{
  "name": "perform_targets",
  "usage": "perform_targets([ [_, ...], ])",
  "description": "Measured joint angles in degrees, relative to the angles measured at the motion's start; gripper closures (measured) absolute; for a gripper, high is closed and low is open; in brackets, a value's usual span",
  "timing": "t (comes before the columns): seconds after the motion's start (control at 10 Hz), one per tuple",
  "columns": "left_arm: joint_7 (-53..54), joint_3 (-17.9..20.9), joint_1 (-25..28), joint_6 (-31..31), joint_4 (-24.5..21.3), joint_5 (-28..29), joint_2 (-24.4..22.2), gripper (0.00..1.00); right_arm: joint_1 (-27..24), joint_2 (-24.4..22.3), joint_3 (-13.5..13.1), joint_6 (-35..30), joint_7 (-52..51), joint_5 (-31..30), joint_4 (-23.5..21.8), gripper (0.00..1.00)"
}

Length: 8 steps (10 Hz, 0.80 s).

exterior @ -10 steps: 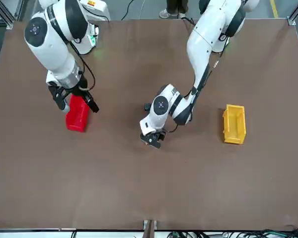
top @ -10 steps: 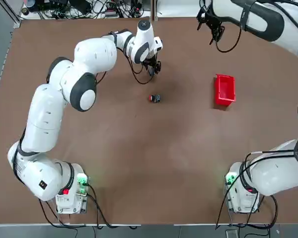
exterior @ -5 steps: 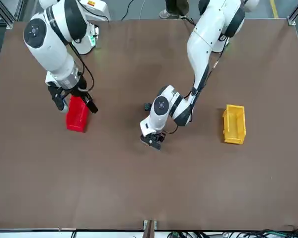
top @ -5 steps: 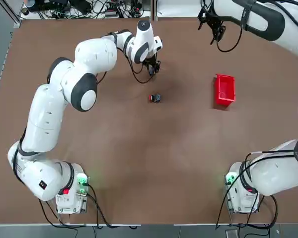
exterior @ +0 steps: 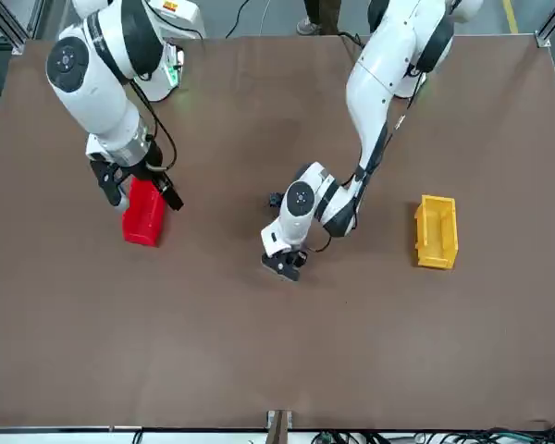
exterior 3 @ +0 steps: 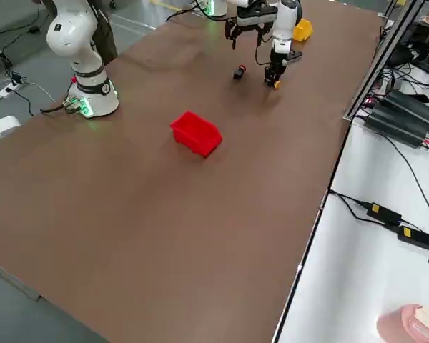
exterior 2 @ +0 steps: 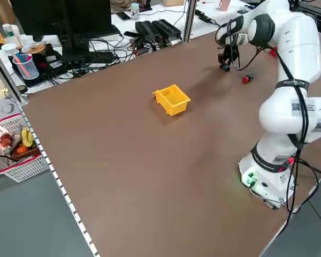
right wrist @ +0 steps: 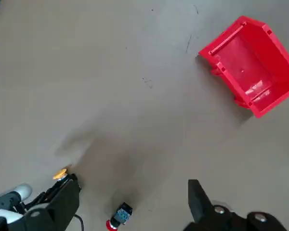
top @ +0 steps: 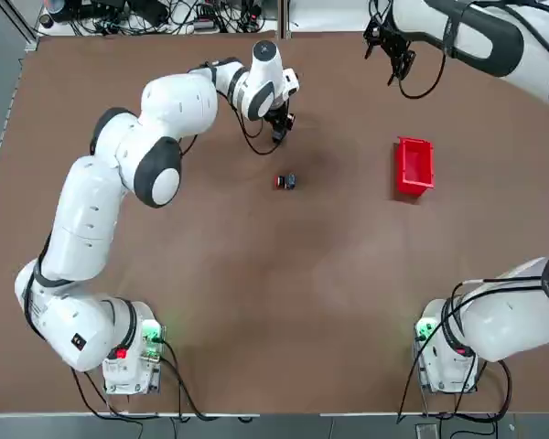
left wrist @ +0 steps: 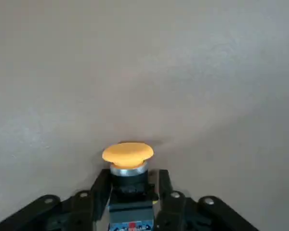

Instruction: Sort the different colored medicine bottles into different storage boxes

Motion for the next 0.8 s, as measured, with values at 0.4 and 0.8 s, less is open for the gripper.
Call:
perform_targets([
  [0.4,-2.1,0.0,-0.1,0.0,0.4,0.0,-0.1,0.59,5.1,0.5,0.2,1.9,8.4,0.0,-0.9,0.00],
  [0.8,-2.0,0.3,1.9,-9.8,1.7,0.0,-5.4,0.59,6.9,1.7,0.2,3.0,9.7,0.0,-1.0,0.00],
])
